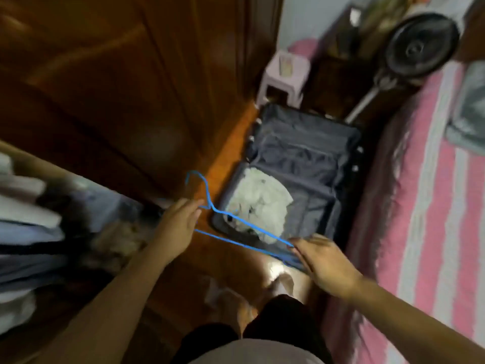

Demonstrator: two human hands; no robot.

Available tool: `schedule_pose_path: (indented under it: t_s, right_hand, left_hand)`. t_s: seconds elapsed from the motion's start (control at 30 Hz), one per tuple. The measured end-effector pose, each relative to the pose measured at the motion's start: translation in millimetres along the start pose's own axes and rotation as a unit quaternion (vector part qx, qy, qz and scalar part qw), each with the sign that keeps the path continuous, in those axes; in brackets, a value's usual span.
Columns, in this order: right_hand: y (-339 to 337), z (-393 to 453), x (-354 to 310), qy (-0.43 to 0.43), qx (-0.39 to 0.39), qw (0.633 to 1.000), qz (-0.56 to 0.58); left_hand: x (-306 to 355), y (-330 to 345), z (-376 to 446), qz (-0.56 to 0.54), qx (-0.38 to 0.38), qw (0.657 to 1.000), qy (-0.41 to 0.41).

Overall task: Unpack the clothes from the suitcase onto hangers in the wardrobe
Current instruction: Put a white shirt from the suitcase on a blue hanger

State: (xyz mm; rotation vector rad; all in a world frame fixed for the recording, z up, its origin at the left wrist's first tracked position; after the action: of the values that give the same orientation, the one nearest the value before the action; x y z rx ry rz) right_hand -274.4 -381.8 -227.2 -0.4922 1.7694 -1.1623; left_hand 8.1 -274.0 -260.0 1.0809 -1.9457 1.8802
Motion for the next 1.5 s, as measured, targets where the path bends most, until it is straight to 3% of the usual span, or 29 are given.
schedule_pose_path:
  t_s: [0.2, 0.3, 0.37, 0.43, 0.53, 0.67, 0.83, 0.93, 1.1, 1.17, 1.27, 1.33, 1.43, 1.5]
  right_hand:
    - [90, -60, 113, 0.156, -0.105, 0.979, 0.081]
    - [128, -50, 126, 0.242, -0.075, 0.938, 0.237]
    - [150, -38, 145, 0.307, -0.021, 0.910, 0.277]
    - [182, -32, 176, 0.368, -0.008, 0.891, 0.267]
    - [241, -23, 233, 0.445, -0.003, 0.861, 0.244]
    - [280, -27, 292, 0.538, 0.053, 0.791, 0.288]
    - [288, -10, 350, 0.547, 0.198, 0.740, 0.339]
    - [291, 25, 386, 0.533, 0.259, 0.718, 0.365]
    - [307, 81, 423, 0.490, 0.306, 0.714, 0.395]
    - [317, 91, 427, 0.476, 0.318, 0.716, 0.401]
    - [314, 106, 430, 0.464, 0.336, 0.724, 0.384]
    - [296, 108, 432, 0.448, 0.370, 0.724, 0.372]
    - [267, 93, 432, 0.452, 0.415, 0.724, 0.316]
    - [259, 82, 430, 0.464, 0.432, 0.711, 0.304]
  left_hand:
    - [53, 169, 24, -0.050, -0.166, 0.982, 0.072]
    - [68, 248, 27, -0.098, -0.235, 0.965, 0.065]
    - [70, 294, 28, -0.081, -0.275, 0.954, 0.085]
    - [52, 329, 39, -0.059, -0.263, 0.959, 0.087]
    - [-18, 373, 58, 0.000, -0.237, 0.972, -0.003]
    - [-108, 398, 77, -0.006, -0.214, 0.969, -0.121]
    - [-182, 427, 151, 0.049, -0.233, 0.964, -0.119]
    - [-207, 449, 219, 0.076, -0.196, 0.973, -0.098]
    - [-253, 492, 301, 0.120, -0.160, 0.967, -0.156]
    - [-260, 511, 311, 0.127, -0.161, 0.970, -0.131]
    - [-238, 521, 322, 0.138, -0.124, 0.981, -0.059]
    - [-192, 526, 317, 0.059, -0.108, 0.992, 0.002]
    - [-107, 538, 278, -0.139, -0.164, 0.971, 0.100]
    - [-76, 547, 259, -0.113, -0.197, 0.964, 0.135]
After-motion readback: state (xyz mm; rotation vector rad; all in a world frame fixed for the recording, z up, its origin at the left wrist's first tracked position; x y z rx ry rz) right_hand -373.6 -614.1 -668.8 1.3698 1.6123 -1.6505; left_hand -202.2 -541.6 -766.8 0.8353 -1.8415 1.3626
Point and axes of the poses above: each hand's wrist, its own z-axis towards the middle knuckle, its own y-axis out of the palm, x = y × z, the point moved 8 cm from there along z, towards the middle knuckle, and after that the axes turned 7 degrees about y, right-handed, at the moved point
